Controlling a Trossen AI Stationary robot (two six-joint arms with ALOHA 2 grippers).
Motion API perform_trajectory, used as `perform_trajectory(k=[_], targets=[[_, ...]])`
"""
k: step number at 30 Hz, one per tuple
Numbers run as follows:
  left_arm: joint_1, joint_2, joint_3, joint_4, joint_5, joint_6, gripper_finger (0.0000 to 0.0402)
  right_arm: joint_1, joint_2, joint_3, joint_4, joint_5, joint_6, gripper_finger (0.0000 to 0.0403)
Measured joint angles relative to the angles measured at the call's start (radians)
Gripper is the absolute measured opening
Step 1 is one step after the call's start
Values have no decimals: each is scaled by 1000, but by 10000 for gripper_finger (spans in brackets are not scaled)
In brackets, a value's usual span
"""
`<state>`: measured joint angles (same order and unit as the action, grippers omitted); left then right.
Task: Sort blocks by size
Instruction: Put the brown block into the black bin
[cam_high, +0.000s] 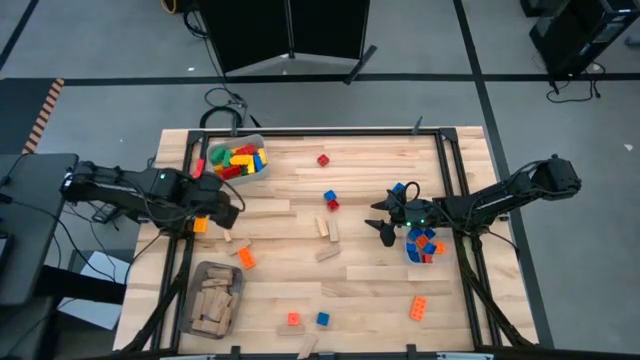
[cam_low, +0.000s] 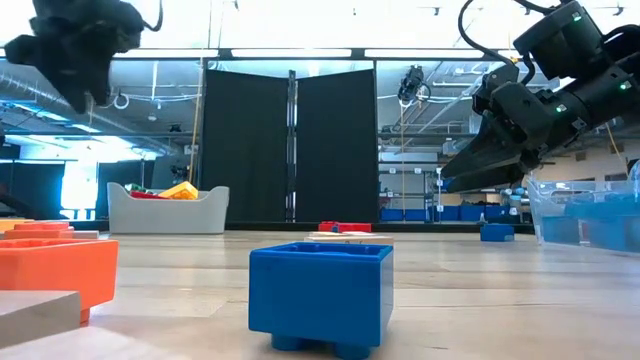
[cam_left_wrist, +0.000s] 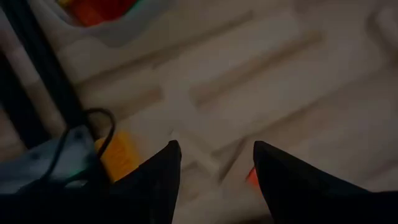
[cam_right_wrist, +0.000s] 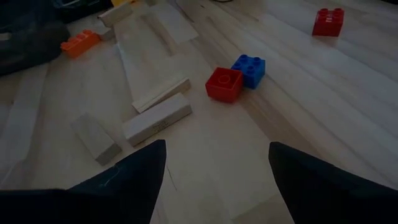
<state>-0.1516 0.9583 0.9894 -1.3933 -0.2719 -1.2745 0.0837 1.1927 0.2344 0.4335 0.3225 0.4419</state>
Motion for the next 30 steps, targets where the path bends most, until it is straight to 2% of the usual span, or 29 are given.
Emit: perform_trajectory(k=[5,10,13,19,30], targets=[[0,13,0,-4,36,-11,209,0,0,0,1,0,11,297],[1,58,-1,13,44,-219,209,0,0,0,2,0,19,298],[1,86,-29,15,88,-351,209,0,0,0,2,0,61,296],[1,144,-155,107,218,-439,209,0,0,0,2,0,112,296],[36,148,-388,397,267,-514,209,0,0,0,3,-2,116,293]])
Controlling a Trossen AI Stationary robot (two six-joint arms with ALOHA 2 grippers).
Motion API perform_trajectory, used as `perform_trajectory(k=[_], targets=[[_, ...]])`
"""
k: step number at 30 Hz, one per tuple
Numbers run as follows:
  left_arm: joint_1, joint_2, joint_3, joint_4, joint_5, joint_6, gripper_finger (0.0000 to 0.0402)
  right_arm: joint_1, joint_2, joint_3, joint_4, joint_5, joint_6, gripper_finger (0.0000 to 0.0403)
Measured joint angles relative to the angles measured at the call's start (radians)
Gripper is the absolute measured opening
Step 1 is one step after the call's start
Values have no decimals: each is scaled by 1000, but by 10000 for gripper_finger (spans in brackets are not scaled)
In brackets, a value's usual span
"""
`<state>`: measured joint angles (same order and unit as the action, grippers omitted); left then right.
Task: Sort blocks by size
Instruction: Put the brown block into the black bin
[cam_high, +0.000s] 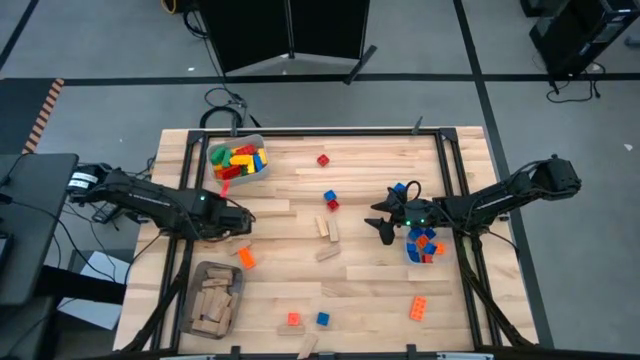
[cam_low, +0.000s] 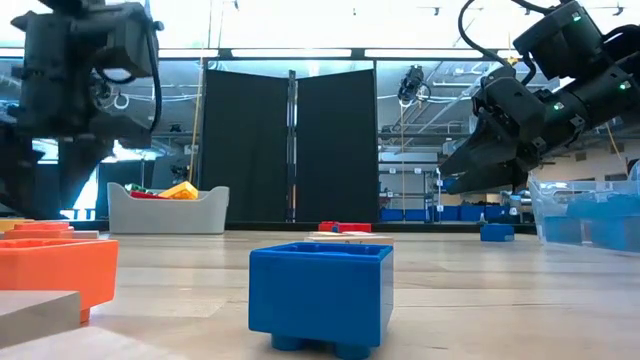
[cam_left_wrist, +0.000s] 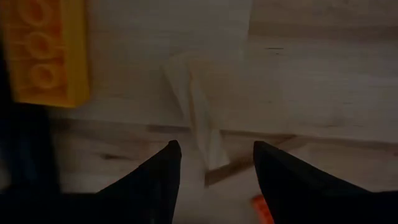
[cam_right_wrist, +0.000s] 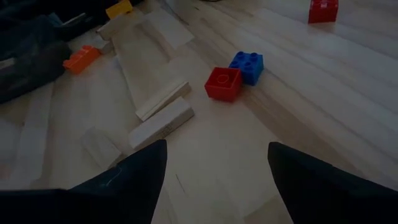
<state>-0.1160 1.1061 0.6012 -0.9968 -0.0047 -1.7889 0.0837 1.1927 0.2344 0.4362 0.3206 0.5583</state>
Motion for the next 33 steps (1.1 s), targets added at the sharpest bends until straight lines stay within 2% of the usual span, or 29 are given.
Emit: perform_trajectory(k=[5,10,13,17,18,21,24,27,30,33], targets=[[42,0,-76,97,14,-3,209,0,0,0,0,-1,11,295],[78,0,-129,126,32,-4,199,0,0,0,0,-2,18,292],[84,0,-144,148,47,1,160,0,0,0,0,-2,17,291],[84,-1,-146,140,50,26,64,0,0,0,0,-2,18,291],[84,-4,-145,142,50,54,53,0,0,0,2,-2,21,291],[84,-5,-132,126,48,155,58,0,0,0,4,-4,18,291],[84,-7,-86,101,36,214,58,0,0,0,4,-4,16,293],[76,-7,-4,35,-48,280,58,0,0,0,6,-4,14,291],[55,-7,126,-29,-143,381,58,0,0,0,10,-4,-11,289],[21,-4,273,-122,-191,460,58,0,0,-1,23,-4,-49,288]])
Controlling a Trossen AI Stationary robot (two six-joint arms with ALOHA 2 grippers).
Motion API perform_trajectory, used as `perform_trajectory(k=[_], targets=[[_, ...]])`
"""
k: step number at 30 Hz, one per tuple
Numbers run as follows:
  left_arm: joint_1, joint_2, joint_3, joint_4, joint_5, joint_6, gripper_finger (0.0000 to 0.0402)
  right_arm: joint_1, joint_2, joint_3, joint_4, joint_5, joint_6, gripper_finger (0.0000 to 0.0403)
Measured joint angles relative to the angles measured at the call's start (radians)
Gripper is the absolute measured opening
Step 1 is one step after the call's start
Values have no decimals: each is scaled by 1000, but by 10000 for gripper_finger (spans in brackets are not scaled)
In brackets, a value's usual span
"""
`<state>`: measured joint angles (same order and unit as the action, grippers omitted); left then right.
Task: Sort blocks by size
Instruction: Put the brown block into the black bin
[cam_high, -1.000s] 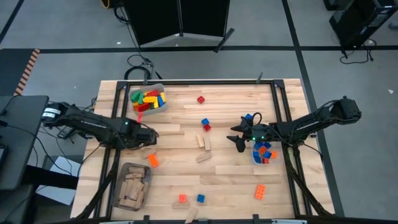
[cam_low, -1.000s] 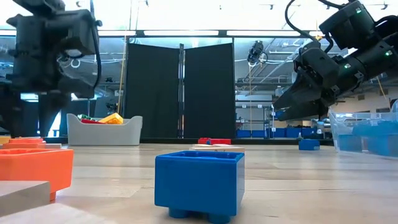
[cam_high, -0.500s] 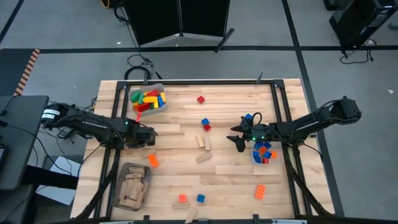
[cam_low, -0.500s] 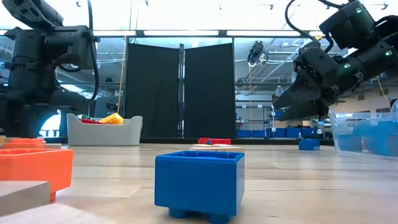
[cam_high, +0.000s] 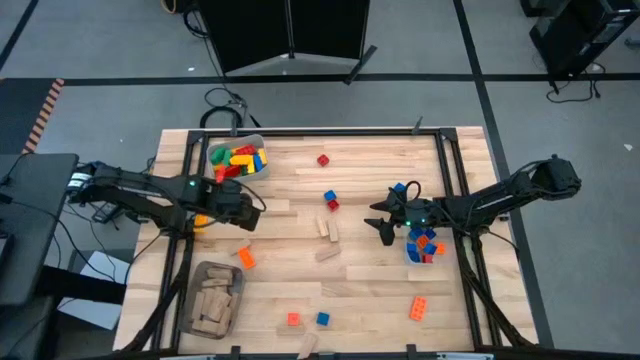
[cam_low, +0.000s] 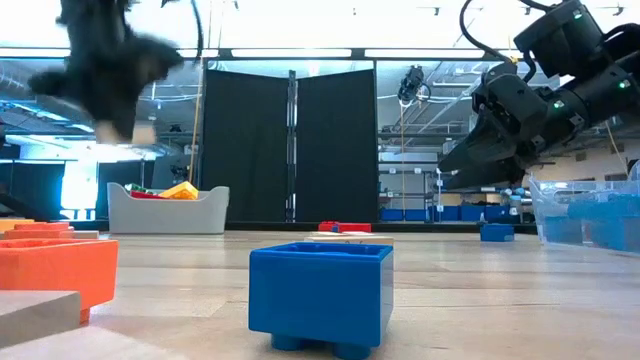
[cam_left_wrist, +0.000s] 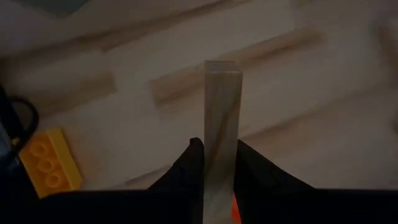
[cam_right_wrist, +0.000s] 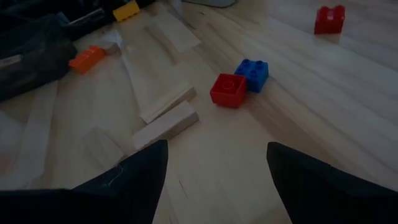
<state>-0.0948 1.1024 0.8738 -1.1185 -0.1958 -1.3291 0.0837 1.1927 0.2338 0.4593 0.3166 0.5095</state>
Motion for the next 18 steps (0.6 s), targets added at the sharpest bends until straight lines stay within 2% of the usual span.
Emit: perform_trajectory(k=[4,10,13,18], targets=[[-87,34,179,-92,31,63,58,0,0,0,37,-3,-18,289],[-258,182,378,-207,153,3,58,3,0,0,102,-5,-16,285],[-364,265,419,-209,220,-36,58,13,0,0,110,-8,-16,282],[-524,361,417,-207,338,-139,58,23,0,26,109,-9,-37,282]])
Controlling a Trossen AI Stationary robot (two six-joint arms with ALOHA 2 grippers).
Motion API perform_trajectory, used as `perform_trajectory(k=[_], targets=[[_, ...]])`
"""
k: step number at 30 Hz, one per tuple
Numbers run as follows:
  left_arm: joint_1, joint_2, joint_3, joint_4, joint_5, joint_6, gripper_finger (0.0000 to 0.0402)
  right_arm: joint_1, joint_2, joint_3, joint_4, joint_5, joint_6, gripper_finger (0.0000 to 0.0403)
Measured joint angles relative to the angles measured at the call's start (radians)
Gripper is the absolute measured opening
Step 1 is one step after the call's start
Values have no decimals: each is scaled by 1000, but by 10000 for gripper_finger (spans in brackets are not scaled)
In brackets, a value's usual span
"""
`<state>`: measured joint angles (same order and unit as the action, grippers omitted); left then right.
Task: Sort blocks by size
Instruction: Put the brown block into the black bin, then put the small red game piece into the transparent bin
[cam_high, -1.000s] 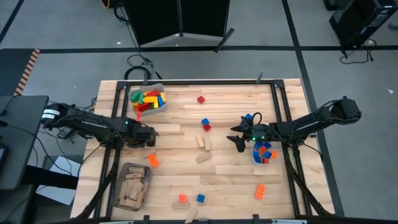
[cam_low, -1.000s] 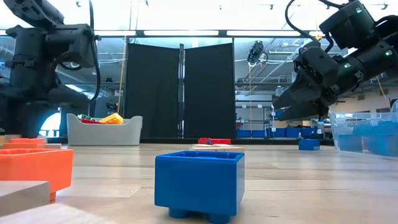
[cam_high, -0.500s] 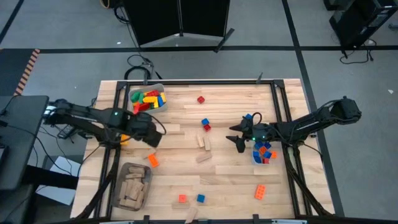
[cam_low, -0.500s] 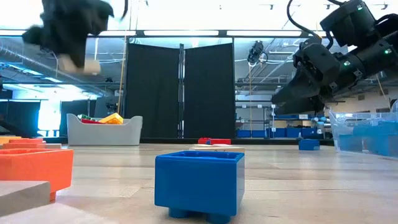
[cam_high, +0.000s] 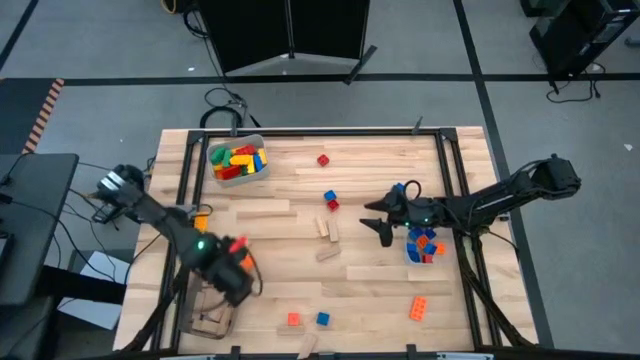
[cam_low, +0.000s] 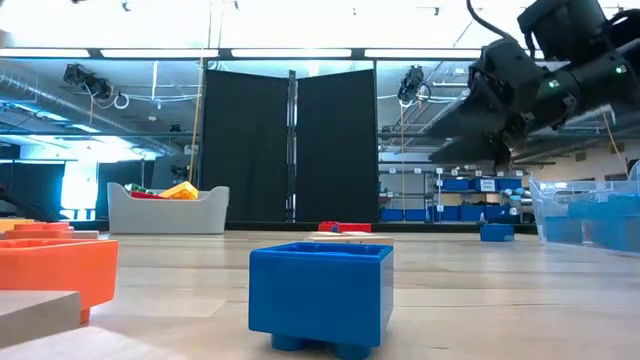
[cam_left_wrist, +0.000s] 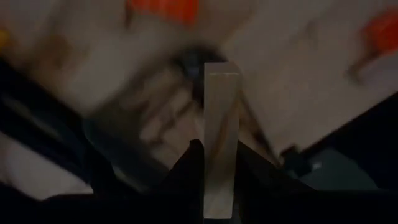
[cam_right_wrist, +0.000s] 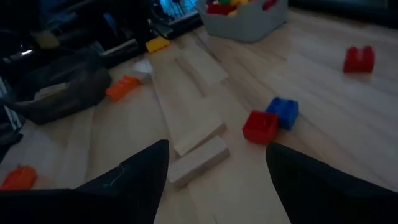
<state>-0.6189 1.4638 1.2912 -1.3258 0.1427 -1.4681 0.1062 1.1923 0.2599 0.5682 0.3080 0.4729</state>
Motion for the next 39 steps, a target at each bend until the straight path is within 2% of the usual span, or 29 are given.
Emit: perform_trajectory(k=[4,8,13,18,22,24,28,33,39], targets=[[-89,29,-30,88,52,-85,61,-1,0,38,0,0,-70,283],[-141,46,-54,120,60,-160,113,-1,0,84,0,0,-141,280],[-172,55,-54,117,65,-166,166,-1,0,144,-1,0,-189,277],[-174,55,-54,94,64,-89,187,7,0,225,-47,17,-238,277],[-154,55,-54,5,53,110,189,26,0,369,-292,89,-263,274],[-135,55,-54,-50,7,141,189,31,2,458,-478,135,-262,274],[-109,54,-54,-36,-72,176,189,22,44,628,-752,196,-164,274],[-57,41,-54,27,-268,346,190,5,154,810,-985,196,6,274],[87,10,-54,174,-306,682,190,-7,338,1010,-1212,95,131,274]])
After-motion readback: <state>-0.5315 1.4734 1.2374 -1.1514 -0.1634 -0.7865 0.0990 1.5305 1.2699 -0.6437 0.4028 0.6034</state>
